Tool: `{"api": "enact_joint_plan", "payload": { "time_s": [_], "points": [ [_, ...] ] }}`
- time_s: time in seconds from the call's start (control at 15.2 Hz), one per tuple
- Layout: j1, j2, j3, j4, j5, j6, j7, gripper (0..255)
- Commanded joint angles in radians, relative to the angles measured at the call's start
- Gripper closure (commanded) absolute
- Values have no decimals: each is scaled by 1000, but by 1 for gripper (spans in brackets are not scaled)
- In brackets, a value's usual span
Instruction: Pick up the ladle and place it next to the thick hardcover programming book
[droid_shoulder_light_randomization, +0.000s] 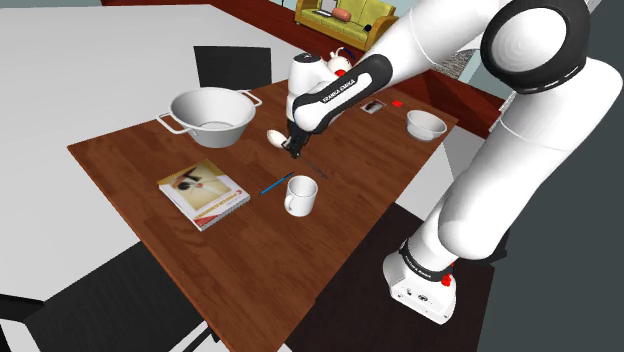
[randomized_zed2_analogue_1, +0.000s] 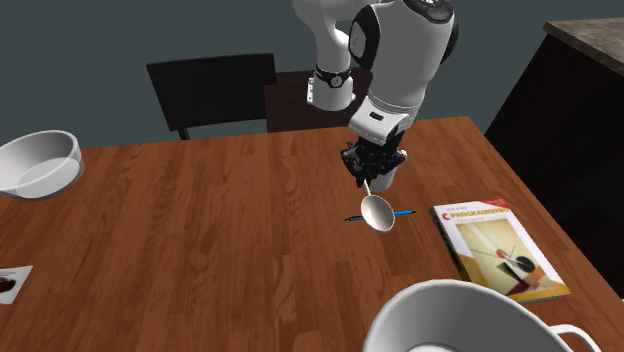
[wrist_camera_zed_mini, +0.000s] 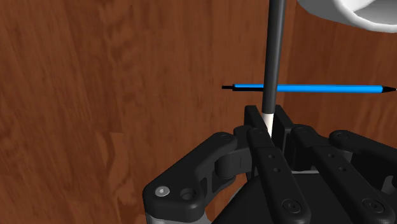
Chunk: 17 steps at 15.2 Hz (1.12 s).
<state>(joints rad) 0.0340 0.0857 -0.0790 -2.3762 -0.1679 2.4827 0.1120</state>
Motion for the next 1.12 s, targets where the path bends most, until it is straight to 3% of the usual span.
{"api": "enact_joint_plan", "payload": {
  "time_s": [0.0, 1.06],
  "points": [
    [7, 35, 6, 15, -1, 19, 18, 255],
    [9, 232, -4, 11, -29, 219, 56, 255]
  ]
}}
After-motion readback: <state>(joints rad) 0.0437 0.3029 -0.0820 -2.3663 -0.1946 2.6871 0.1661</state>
